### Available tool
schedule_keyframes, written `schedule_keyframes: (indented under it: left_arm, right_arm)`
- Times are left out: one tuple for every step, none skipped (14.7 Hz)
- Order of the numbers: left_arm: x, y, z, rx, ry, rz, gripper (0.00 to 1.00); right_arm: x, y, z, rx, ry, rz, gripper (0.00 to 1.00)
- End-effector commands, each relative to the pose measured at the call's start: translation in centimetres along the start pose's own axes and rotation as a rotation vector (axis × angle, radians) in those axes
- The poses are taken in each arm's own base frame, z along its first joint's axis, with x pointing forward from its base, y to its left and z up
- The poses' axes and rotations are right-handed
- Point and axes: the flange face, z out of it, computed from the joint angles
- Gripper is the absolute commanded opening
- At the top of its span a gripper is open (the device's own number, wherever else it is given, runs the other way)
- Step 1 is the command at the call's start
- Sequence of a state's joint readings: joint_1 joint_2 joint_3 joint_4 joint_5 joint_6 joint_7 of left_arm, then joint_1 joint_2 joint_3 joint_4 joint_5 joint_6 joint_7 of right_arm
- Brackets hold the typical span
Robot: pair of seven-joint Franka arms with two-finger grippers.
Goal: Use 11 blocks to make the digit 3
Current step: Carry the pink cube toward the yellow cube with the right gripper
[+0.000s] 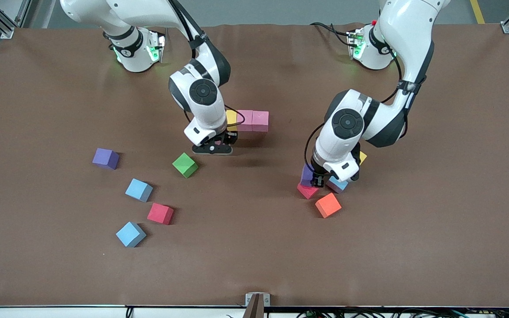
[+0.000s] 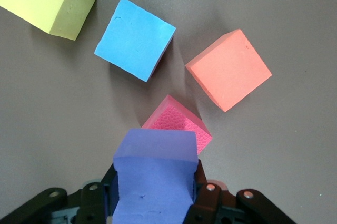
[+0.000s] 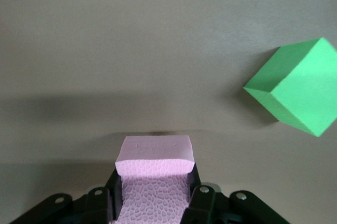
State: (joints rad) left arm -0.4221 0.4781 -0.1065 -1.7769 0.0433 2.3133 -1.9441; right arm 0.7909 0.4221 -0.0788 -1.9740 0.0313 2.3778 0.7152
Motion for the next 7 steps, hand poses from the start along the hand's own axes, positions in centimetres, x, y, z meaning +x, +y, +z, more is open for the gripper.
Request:
schedule_keyframes:
  left_arm:
    - [-0.1, 0.5, -0.1, 0.008, -0.005, -0.011, 0.32]
    - [-0.2, 0.5, -0.1, 0.008, -0.005, -0.011, 0.32]
    - [-0.2, 0.5, -0.1, 0.008, -0.005, -0.009, 0.32]
    - [-0.2, 0.5, -0.2, 0.007, -0.005, -0.011, 0.32]
    - [-0.2, 0.5, -0.2, 0.007, -0.005, -0.011, 0.32]
    - [-0.2, 0.6, -0.3, 0.004, -0.006, -0.011, 0.32]
    - [-0.2, 0.7, -0.4, 0.003, -0.007, -0.011, 0.32]
  right_arm:
    - [-1.4, -1.0, 1.1, -0.005, 0.002, -0.014, 0.0]
    - [-1.7, -1.1, 1.3, -0.008, 0.0, -0.014, 0.0]
    - [-1.9, -0.8, 1.7, -0.013, -0.006, -0.011, 0.0]
    - [-2.2, -0.9, 1.9, -0.013, -0.006, -0.008, 0.0]
    - [-2.9, -1.0, 2.4, -0.016, -0.007, -0.001, 0.0]
    - [-3.1, -0.8, 2.7, -0.014, -0.005, 0.002, 0.0]
    - [-3.1, -0.9, 2.7, -0.005, 0.004, 0.005, 0.0]
